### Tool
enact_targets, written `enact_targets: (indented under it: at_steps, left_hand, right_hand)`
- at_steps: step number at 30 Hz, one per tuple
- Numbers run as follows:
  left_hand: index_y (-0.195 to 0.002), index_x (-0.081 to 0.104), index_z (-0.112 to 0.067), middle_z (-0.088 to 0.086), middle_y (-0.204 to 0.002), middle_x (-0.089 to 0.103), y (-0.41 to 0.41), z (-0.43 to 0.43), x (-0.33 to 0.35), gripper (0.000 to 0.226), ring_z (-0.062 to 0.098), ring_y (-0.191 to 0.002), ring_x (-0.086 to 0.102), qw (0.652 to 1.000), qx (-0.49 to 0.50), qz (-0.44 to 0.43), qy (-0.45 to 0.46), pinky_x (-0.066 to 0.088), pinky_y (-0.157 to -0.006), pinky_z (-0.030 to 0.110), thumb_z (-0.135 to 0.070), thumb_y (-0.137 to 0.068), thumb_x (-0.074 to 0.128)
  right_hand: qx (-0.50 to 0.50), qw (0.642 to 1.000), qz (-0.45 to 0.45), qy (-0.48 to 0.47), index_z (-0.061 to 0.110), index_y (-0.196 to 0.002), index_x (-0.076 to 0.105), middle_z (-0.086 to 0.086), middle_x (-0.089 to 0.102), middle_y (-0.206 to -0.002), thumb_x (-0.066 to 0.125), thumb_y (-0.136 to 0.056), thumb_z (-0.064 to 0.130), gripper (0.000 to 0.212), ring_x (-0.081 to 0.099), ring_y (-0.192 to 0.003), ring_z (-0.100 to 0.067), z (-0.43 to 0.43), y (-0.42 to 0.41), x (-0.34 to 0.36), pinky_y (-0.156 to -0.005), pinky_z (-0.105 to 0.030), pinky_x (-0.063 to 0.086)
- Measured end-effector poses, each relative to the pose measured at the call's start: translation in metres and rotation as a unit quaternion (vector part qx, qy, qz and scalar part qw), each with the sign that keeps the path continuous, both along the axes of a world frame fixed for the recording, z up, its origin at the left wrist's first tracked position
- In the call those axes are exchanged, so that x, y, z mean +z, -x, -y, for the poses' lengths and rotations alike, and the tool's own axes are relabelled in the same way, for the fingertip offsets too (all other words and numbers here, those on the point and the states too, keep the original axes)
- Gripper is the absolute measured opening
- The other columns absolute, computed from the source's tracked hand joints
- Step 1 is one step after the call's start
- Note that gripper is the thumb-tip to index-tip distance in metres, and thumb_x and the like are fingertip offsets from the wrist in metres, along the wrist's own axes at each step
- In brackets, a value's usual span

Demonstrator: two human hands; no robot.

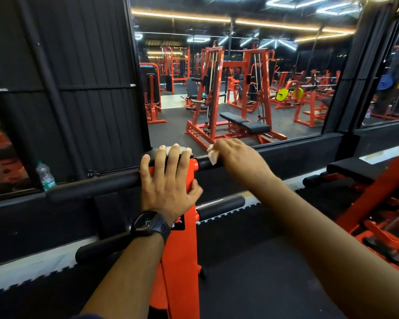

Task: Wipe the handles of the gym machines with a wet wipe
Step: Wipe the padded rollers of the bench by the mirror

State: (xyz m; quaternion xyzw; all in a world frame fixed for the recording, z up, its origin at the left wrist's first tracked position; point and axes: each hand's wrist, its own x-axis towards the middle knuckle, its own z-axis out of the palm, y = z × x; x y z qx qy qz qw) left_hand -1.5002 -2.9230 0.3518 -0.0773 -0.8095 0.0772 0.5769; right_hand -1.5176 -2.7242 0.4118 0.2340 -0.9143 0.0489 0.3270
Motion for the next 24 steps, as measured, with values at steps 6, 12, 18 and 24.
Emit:
enact_targets:
  at_steps: [6, 12, 18, 24]
  left_hand:
    - [-0.139, 0.052, -0.016, 0.007, -0.141, 0.052, 0.000, 0.000, -0.001, 0.068, 0.031, -0.133, 0.042, 1.000, -0.003, -0.002, -0.003, 0.024, -0.114, 0.055, -0.045, -0.078, 0.053]
    - [-0.139, 0.051, -0.016, 0.007, -0.140, 0.051, 0.000, 0.001, 0.000, 0.067, 0.031, -0.133, 0.041, 1.000, -0.002, 0.000, 0.001, 0.024, -0.113, 0.054, -0.046, -0.079, 0.052]
    - [-0.141, 0.050, -0.016, 0.007, -0.142, 0.051, 0.000, 0.002, 0.000, 0.068, 0.031, -0.133, 0.040, 1.000, -0.002, 0.007, 0.003, 0.023, -0.114, 0.054, -0.047, -0.080, 0.052]
    - [-0.141, 0.050, -0.016, 0.006, -0.142, 0.051, 0.000, 0.002, 0.000, 0.068, 0.031, -0.133, 0.041, 1.000, -0.003, 0.010, 0.001, 0.023, -0.113, 0.054, -0.047, -0.080, 0.052]
  right_hand:
    - [0.015, 0.998, -0.026, -0.055, 0.009, -0.142, 0.052, -0.013, 0.058, -0.124, 0.066, -0.086, -0.002, 0.058, 0.049, -0.113, -0.031, 0.006, 0.002, 0.002, -0.098, -0.043, 0.046]
    - [-0.023, 0.993, 0.072, 0.085, 0.013, -0.132, 0.061, -0.006, 0.052, -0.114, 0.058, -0.094, 0.003, 0.040, 0.047, -0.110, -0.025, -0.003, 0.001, 0.012, -0.098, -0.037, 0.044]
    - [-0.009, 0.998, 0.048, 0.040, 0.012, -0.124, 0.060, -0.008, 0.052, -0.133, 0.072, -0.081, -0.003, 0.047, 0.054, -0.119, -0.026, 0.013, -0.012, 0.008, -0.098, -0.035, 0.048]
    - [-0.070, 0.997, 0.035, 0.002, 0.021, -0.145, 0.049, -0.007, 0.051, -0.136, 0.067, -0.088, 0.001, 0.063, 0.057, -0.118, -0.026, -0.005, -0.009, 0.004, -0.098, -0.038, 0.052]
